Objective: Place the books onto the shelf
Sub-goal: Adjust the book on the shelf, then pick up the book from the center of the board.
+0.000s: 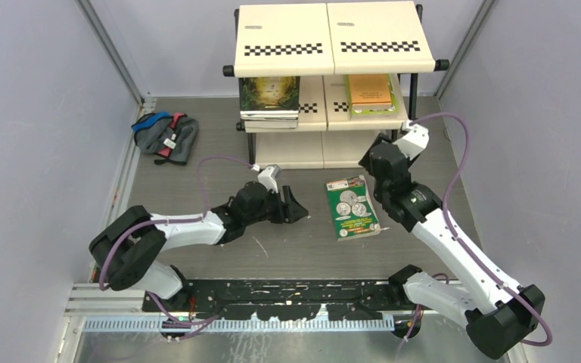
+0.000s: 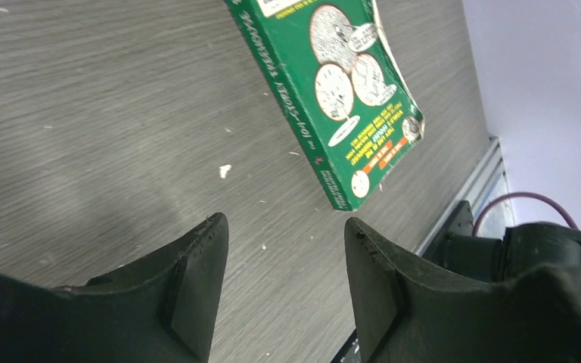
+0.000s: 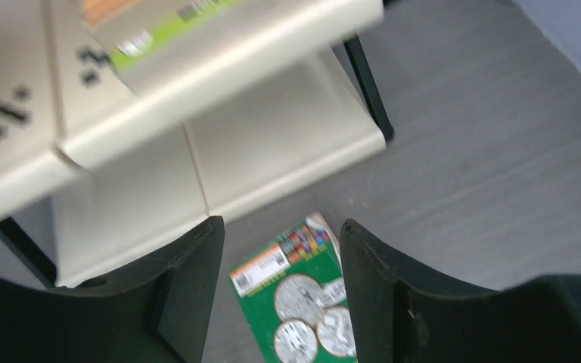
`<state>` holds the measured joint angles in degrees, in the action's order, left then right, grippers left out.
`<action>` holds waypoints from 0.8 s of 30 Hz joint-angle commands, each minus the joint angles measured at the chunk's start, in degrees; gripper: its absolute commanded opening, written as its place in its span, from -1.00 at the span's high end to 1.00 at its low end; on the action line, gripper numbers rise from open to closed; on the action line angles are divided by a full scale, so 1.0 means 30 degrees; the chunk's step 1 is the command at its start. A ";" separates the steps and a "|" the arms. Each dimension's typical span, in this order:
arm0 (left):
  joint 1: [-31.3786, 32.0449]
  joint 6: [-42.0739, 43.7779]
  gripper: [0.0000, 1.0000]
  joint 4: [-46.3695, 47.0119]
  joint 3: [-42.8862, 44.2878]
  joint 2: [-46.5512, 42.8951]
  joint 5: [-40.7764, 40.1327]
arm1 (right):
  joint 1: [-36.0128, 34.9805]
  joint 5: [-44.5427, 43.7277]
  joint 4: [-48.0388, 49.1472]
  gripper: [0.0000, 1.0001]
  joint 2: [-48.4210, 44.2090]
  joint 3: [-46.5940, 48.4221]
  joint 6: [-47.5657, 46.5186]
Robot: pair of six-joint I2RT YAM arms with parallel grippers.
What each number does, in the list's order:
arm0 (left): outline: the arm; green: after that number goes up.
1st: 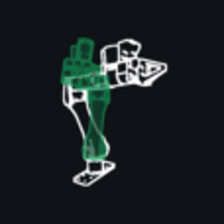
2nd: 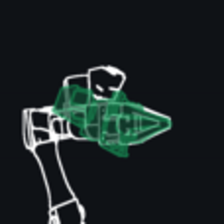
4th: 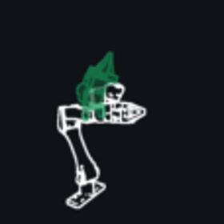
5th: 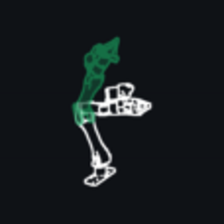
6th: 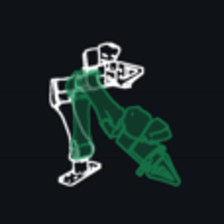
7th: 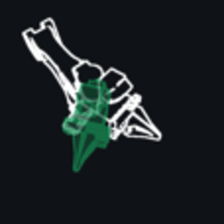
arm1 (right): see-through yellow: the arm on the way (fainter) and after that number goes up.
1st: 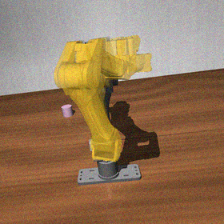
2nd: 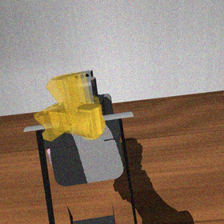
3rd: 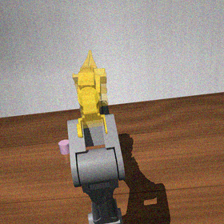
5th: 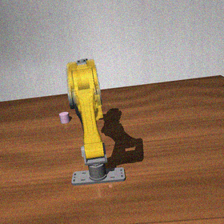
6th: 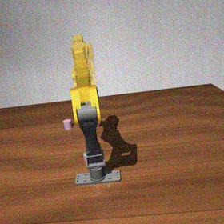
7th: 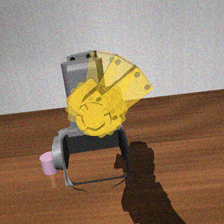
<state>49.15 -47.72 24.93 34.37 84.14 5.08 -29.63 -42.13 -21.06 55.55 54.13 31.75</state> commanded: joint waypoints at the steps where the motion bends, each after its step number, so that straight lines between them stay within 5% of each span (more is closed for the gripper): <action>1: 0.0393 -0.0221 -0.17 0.2257 0.0958 0.0956 0.1973 | 0.0003 -0.0463 -0.3459 -0.27 -0.0594 -0.1357 0.3960; 11: 0.0706 -0.1176 -0.19 0.3830 0.2704 0.4367 0.4224 | 0.0127 0.1020 -0.4833 -0.31 -0.1616 -0.4999 0.8706; 24: 0.0702 -0.1683 -0.18 0.4124 0.4469 0.6628 0.4603 | 0.3098 0.4155 -0.2152 -0.31 0.1413 -0.7295 0.8776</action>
<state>51.11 -52.36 34.04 44.97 103.00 17.74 -24.60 -33.85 -33.15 57.54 33.41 57.63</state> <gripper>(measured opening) 0.592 0.656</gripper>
